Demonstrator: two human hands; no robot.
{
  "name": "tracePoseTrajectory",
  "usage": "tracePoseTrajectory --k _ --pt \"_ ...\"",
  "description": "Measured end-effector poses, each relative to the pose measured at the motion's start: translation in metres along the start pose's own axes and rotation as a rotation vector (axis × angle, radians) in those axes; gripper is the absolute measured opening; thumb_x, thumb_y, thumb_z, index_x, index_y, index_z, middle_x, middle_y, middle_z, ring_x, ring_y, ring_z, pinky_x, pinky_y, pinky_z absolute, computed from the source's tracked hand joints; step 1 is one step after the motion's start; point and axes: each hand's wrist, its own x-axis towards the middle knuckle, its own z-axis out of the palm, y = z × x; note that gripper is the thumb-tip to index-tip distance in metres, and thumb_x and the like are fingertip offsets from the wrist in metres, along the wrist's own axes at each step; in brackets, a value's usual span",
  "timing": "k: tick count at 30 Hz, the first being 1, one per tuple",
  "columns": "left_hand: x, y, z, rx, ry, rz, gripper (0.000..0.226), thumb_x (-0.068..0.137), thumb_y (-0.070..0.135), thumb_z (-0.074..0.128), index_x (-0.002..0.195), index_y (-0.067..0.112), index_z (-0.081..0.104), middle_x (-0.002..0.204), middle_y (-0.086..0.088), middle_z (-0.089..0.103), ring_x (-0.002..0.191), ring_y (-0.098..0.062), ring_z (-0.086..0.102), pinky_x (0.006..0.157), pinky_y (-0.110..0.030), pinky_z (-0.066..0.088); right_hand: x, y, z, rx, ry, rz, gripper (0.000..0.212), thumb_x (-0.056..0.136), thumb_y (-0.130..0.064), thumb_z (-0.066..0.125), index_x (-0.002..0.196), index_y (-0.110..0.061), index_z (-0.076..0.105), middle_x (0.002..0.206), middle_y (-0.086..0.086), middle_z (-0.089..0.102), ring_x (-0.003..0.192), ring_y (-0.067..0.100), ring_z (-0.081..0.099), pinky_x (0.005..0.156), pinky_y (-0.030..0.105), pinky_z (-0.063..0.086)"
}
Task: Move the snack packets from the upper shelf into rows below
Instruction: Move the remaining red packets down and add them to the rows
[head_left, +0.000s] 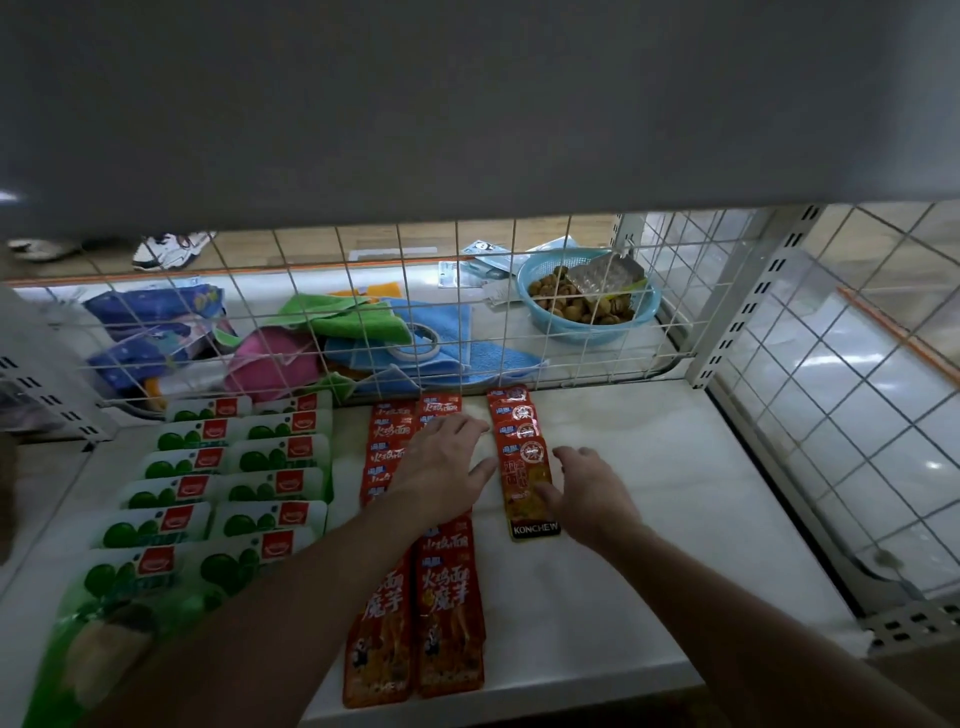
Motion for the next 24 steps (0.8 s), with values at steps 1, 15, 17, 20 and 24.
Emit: tracePoseTrajectory --k 1,15,17,20,24 --pt "-0.004 0.002 -0.002 0.009 0.016 0.011 0.051 0.099 0.046 0.048 0.146 0.028 0.039 0.149 0.005 0.039 0.139 -0.016 0.031 0.114 -0.036 0.029 -0.005 0.0 -0.003 -0.038 0.037 -0.038 0.049 0.094 -0.04 0.061 0.135 -0.015 0.05 0.128 0.007 0.058 0.114 0.023 0.056 0.096 0.039 0.051" --pt "-0.092 0.043 -0.073 0.148 0.205 0.069 0.07 0.092 0.062 0.019 0.145 0.025 0.046 0.153 -0.003 0.042 0.142 -0.024 0.035 0.115 -0.045 0.034 -0.094 -0.028 -0.099 -0.32 0.29 -0.276 0.067 0.097 -0.062 0.033 0.152 -0.023 0.031 0.158 0.005 0.034 0.147 0.023 0.027 0.121 0.042 0.02" --pt "-0.104 0.053 -0.092 0.148 0.215 0.044 0.071 0.09 0.064 0.016 0.146 0.028 0.041 0.153 -0.001 0.039 0.142 -0.022 0.033 0.115 -0.044 0.034 -0.113 -0.035 -0.113 -0.335 0.324 -0.298 0.068 0.097 -0.063 0.032 0.152 -0.023 0.032 0.158 0.005 0.035 0.147 0.023 0.028 0.121 0.042 0.018" --pt "-0.122 0.07 -0.121 0.176 0.231 0.046 0.073 0.088 0.065 0.014 0.147 0.028 0.037 0.154 -0.001 0.039 0.141 -0.022 0.035 0.114 -0.045 0.035 -0.139 -0.043 -0.132 -0.346 0.356 -0.297 0.069 0.097 -0.065 0.031 0.152 -0.024 0.031 0.158 0.004 0.034 0.148 0.023 0.026 0.121 0.042 0.017" --pt "-0.148 0.086 -0.151 0.187 0.258 0.054 0.069 0.091 0.063 0.022 0.145 0.026 0.044 0.152 -0.003 0.044 0.14 -0.024 0.039 0.115 -0.045 0.035 -0.176 -0.055 -0.154 -0.399 0.381 -0.274 0.071 0.095 -0.067 0.02 0.149 -0.024 0.038 0.153 0.005 0.043 0.144 0.024 0.036 0.119 0.045 0.025"
